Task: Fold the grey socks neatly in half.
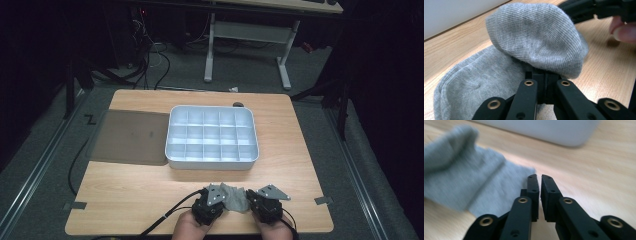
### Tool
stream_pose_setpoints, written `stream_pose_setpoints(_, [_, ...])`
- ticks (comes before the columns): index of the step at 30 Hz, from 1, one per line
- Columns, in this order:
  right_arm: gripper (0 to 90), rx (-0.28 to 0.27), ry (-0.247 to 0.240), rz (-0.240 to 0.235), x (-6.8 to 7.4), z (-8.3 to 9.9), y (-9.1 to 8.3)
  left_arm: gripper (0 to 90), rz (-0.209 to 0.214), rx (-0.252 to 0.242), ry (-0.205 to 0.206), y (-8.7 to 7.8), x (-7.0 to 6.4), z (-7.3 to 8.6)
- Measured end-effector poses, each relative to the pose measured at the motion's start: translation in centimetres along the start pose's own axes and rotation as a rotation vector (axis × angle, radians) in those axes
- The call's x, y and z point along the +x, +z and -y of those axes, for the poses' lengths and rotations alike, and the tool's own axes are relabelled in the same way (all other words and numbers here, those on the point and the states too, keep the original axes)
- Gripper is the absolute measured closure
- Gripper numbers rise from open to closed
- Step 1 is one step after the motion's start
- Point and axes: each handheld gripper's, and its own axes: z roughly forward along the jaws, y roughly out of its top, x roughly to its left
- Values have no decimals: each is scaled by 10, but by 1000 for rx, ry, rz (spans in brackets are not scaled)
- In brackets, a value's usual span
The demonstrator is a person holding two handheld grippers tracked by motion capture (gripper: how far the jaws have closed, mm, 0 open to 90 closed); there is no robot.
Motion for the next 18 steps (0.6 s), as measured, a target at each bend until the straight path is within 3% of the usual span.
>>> stream_pose_setpoints(4, [780, -1, 28, -9, -6, 9, -5, 900, -3, 0, 2, 0, 0, 0])
stream_pose_setpoints(7, [690, 8, 72, -65, -6, 12, -5, 900, -3, 1, 3, 0, 0, 0])
stream_pose_setpoints(9, [604, 3, 104, -131, -4, 13, -4, 900, -2, 0, 2, 0, 0, 0])
stream_pose_setpoints(11, [551, 15, 108, -136, 1, 13, -1, 900, -3, 0, 3, 0, 0, 0])
stream_pose_setpoints(14, [537, 13, 98, -171, 7, 11, 3, 900, -4, 1, 5, 0, 0, 0])
stream_pose_setpoints(18, [601, -19, 94, -213, 12, 4, 4, 900, -4, 1, 5, 0, 0, 0])
